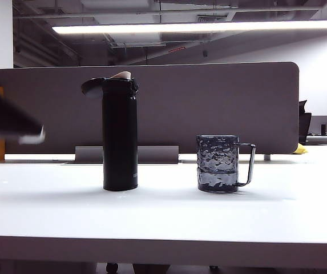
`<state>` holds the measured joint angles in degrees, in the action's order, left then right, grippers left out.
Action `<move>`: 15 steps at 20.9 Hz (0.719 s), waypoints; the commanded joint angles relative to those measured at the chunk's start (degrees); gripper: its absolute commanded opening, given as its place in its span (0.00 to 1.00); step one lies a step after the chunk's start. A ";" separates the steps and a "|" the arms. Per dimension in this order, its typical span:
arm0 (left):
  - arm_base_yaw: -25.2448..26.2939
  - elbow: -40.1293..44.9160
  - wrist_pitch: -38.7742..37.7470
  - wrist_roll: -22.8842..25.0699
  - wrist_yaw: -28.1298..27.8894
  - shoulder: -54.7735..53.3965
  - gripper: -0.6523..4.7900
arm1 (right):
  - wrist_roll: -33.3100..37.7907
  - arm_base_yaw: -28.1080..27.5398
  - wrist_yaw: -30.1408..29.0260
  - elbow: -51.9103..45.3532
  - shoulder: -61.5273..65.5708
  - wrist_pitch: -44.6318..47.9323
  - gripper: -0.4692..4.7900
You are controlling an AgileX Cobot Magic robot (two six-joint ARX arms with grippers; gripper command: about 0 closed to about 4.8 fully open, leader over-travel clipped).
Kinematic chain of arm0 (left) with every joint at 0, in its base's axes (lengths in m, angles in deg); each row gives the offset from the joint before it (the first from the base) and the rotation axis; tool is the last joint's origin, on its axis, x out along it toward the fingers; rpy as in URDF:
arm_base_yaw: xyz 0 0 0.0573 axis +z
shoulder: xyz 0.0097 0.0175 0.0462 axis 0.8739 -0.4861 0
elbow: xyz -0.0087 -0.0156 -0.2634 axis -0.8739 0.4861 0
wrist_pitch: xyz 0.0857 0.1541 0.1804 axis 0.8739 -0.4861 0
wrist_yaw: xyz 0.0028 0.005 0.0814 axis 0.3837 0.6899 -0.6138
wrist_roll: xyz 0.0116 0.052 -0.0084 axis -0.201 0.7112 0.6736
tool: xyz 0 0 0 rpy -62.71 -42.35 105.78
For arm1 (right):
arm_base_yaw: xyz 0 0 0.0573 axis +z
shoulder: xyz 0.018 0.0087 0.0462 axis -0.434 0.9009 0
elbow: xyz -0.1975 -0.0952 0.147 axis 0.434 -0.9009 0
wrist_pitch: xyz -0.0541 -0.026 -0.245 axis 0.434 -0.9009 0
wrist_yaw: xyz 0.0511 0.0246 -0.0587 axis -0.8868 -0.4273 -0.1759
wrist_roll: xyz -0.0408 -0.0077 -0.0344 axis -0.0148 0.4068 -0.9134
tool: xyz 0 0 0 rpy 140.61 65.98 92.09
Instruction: Pick up the black thermos, pour some water into the cup, then place the black thermos back on the table.
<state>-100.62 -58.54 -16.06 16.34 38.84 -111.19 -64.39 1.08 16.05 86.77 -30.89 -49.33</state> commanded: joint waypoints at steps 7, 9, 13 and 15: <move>0.15 3.80 2.05 -1.05 -0.28 -0.04 0.11 | -2.93 0.02 8.96 -2.54 0.28 0.85 0.08; 0.15 3.80 0.74 -1.40 0.52 -0.04 0.11 | -2.86 0.02 10.27 -2.54 0.26 1.18 0.08; 0.15 3.80 -0.31 -1.40 0.31 -0.04 0.11 | -2.80 0.02 10.19 -2.49 0.26 1.07 0.11; 0.15 3.80 -0.33 -1.40 0.31 -0.04 0.11 | -2.84 0.02 10.14 -2.49 0.26 1.18 0.11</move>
<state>-100.60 -54.67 -16.72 15.03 38.91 -111.23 -67.04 1.06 25.82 84.41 -30.65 -48.24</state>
